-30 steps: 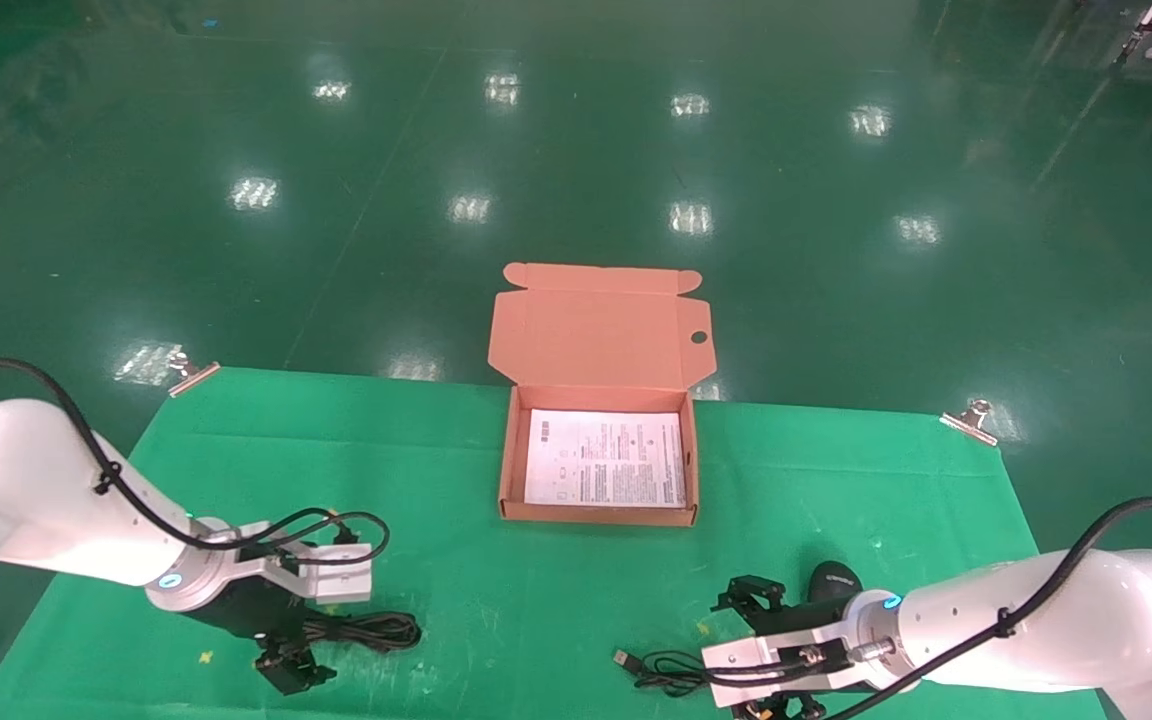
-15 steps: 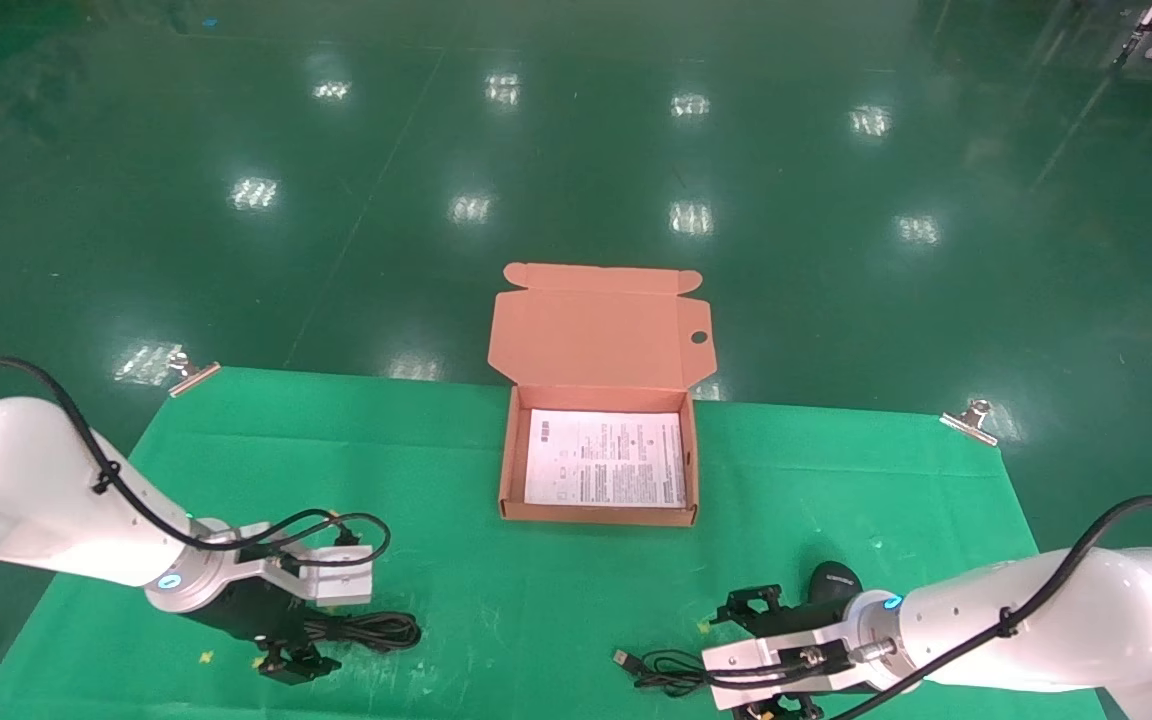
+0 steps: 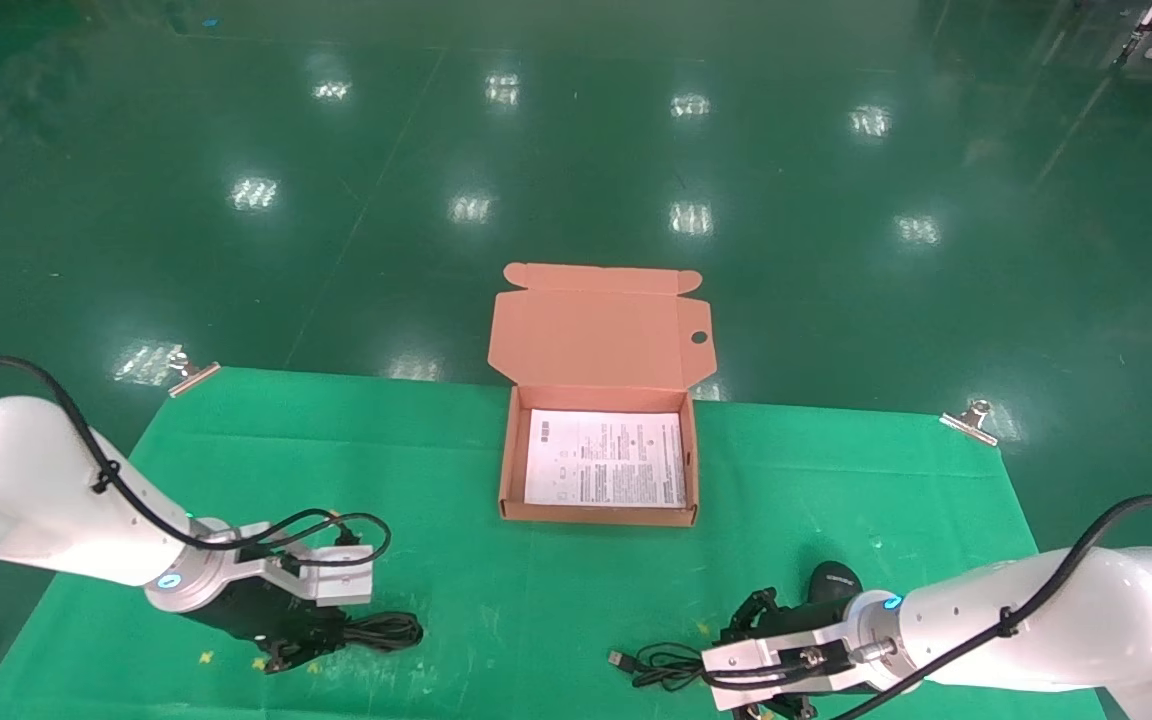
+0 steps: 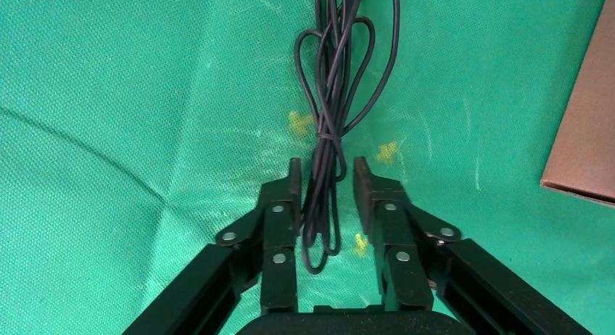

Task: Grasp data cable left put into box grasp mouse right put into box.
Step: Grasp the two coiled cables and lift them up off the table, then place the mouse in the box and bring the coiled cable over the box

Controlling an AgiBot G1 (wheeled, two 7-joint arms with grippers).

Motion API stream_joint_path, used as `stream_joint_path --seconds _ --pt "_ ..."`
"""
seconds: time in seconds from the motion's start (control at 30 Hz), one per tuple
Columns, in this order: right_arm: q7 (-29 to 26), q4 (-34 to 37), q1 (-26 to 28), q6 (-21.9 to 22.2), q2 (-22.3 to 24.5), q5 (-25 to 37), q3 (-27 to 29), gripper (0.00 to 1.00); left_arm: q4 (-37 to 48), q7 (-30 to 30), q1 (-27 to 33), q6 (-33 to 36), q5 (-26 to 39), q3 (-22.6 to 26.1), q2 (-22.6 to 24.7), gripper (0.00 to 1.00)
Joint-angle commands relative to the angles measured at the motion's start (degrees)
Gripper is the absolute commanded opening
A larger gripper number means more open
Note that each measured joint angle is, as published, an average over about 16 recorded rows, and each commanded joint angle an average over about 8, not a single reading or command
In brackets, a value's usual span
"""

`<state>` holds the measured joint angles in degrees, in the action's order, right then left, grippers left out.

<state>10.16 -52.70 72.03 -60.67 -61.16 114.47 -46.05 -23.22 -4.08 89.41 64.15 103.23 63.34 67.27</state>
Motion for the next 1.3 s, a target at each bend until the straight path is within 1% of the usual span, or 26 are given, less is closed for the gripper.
stream_joint_path --seconds 0.03,0.3,0.47,0.67,0.83,0.93,1.07,1.17,1.3 --pt "0.01 -0.01 0.01 -0.02 0.01 -0.01 -0.01 0.0 -0.03 -0.01 0.0 0.03 0.0 0.0 -0.01 0.0" --pt "-0.04 -0.04 0.11 -0.05 0.14 -0.07 0.06 0.0 -0.21 0.11 0.13 0.08 0.03 0.01 -0.06 0.0" --pt "-1.59 -0.78 1.56 -0.83 2.3 -1.83 1.74 0.0 -2.24 0.86 1.4 0.5 0.61 0.23 -0.66 0.0" --pt "-7.06 -2.63 6.36 -2.49 7.66 -6.9 6.85 0.0 -9.61 0.49 4.39 1.69 1.59 0.26 -3.08 0.0" --pt "-10.06 -4.23 11.53 -1.33 9.72 -9.0 10.42 0.0 -18.96 -2.36 7.46 1.53 3.69 0.15 -5.59 0.0" --pt "-10.45 -4.45 14.54 -0.29 9.02 -9.86 11.77 0.0 -24.64 -4.99 9.07 0.36 5.45 -0.12 -6.68 0.0" --pt "-9.62 -2.77 18.46 1.07 6.07 -10.99 12.8 0.0 -30.36 -8.37 10.71 -2.23 7.69 -0.8 -7.19 0.0" --pt "-8.05 -0.02 21.36 2.31 2.92 -11.67 13.18 0.0 -32.74 -10.07 11.76 -4.42 9.08 -1.41 -6.83 0.0" --pt "-5.03 5.38 25.26 4.24 -1.61 -12.6 13.62 0.0 -33.63 -11.55 13.17 -7.06 10.46 -2.22 -5.73 0.0"
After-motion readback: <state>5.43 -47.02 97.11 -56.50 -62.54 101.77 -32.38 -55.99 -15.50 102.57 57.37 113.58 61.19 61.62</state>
